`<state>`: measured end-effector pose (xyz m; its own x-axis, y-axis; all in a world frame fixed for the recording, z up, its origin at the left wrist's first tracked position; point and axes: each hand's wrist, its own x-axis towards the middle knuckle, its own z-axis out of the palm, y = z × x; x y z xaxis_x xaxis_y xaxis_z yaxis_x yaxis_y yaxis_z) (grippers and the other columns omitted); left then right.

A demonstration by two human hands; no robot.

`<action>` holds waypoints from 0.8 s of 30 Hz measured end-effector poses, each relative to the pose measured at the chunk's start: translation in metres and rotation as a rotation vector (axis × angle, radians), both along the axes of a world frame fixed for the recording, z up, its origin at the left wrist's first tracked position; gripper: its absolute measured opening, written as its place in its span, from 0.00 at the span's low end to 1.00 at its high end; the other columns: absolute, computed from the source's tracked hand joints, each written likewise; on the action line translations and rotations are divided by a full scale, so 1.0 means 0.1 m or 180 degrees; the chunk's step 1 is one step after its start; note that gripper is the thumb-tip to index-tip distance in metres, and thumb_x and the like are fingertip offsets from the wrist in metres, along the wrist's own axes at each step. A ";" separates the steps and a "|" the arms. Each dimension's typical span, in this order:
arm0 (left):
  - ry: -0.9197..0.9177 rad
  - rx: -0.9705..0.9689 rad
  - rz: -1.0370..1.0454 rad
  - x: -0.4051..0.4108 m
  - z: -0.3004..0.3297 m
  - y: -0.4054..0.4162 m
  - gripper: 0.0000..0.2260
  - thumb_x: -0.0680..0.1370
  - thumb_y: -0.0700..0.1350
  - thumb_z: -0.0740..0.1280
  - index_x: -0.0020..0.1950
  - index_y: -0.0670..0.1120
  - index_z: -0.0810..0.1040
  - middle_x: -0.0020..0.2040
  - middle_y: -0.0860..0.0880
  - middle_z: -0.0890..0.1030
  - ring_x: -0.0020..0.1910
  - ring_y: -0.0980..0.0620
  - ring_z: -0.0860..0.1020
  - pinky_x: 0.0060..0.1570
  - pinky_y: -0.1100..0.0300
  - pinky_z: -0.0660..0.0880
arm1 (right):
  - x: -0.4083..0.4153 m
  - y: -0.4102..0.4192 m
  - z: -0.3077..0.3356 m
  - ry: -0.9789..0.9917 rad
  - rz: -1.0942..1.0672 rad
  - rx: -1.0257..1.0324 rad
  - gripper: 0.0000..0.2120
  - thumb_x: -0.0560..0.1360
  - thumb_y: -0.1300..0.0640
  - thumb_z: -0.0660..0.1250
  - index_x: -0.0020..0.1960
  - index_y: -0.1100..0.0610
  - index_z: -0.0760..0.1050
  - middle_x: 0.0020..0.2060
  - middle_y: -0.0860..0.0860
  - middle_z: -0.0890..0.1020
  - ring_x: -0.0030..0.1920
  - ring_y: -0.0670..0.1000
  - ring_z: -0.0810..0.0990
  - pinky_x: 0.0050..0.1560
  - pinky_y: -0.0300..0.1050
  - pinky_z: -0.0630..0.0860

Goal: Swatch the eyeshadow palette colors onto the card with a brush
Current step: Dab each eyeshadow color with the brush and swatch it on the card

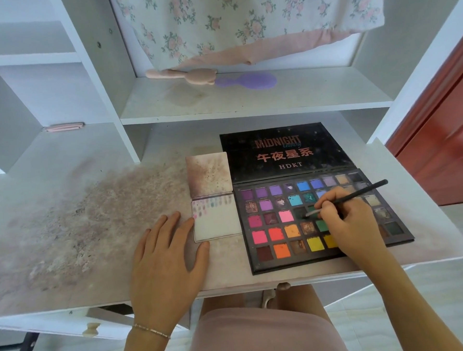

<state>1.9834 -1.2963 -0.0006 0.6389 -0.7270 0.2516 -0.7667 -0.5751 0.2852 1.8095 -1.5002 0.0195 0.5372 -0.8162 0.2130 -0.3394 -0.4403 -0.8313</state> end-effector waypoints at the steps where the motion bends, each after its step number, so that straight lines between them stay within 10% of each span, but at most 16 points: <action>1: 0.0014 0.0004 0.0006 0.00 0.00 0.00 0.26 0.73 0.58 0.54 0.60 0.44 0.78 0.62 0.43 0.77 0.63 0.41 0.74 0.63 0.45 0.64 | 0.00 0.00 0.01 -0.0055 -0.0019 0.0036 0.15 0.74 0.66 0.59 0.36 0.49 0.70 0.31 0.51 0.78 0.36 0.52 0.78 0.35 0.41 0.76; 6: 0.0019 0.0006 0.0016 0.00 0.00 0.00 0.26 0.73 0.58 0.54 0.60 0.44 0.78 0.62 0.43 0.77 0.63 0.42 0.73 0.63 0.45 0.66 | 0.09 0.07 0.07 -0.0370 0.0013 0.0283 0.14 0.75 0.67 0.58 0.37 0.50 0.71 0.32 0.47 0.77 0.34 0.43 0.77 0.33 0.32 0.75; 14: 0.0054 0.0034 0.0032 0.01 -0.01 0.01 0.26 0.74 0.59 0.54 0.61 0.45 0.78 0.62 0.44 0.77 0.64 0.42 0.73 0.63 0.46 0.65 | 0.59 0.35 0.10 -0.0532 0.0675 0.0465 0.10 0.75 0.63 0.61 0.41 0.49 0.71 0.35 0.58 0.79 0.39 0.60 0.78 0.40 0.52 0.76; 18: 0.0045 0.0050 0.0039 0.01 -0.01 0.01 0.25 0.73 0.58 0.54 0.60 0.46 0.78 0.62 0.45 0.77 0.63 0.43 0.74 0.63 0.45 0.65 | 0.84 0.42 0.05 -0.0326 0.0932 0.0479 0.07 0.74 0.59 0.64 0.42 0.47 0.73 0.36 0.48 0.81 0.39 0.44 0.80 0.38 0.31 0.75; 24: 0.0009 0.0037 0.0049 0.01 0.00 0.01 0.24 0.73 0.58 0.55 0.59 0.47 0.79 0.61 0.45 0.78 0.63 0.44 0.74 0.63 0.46 0.65 | 1.02 0.45 0.03 -0.0295 0.1084 0.0506 0.11 0.75 0.60 0.63 0.41 0.44 0.71 0.37 0.42 0.80 0.42 0.38 0.79 0.40 0.26 0.73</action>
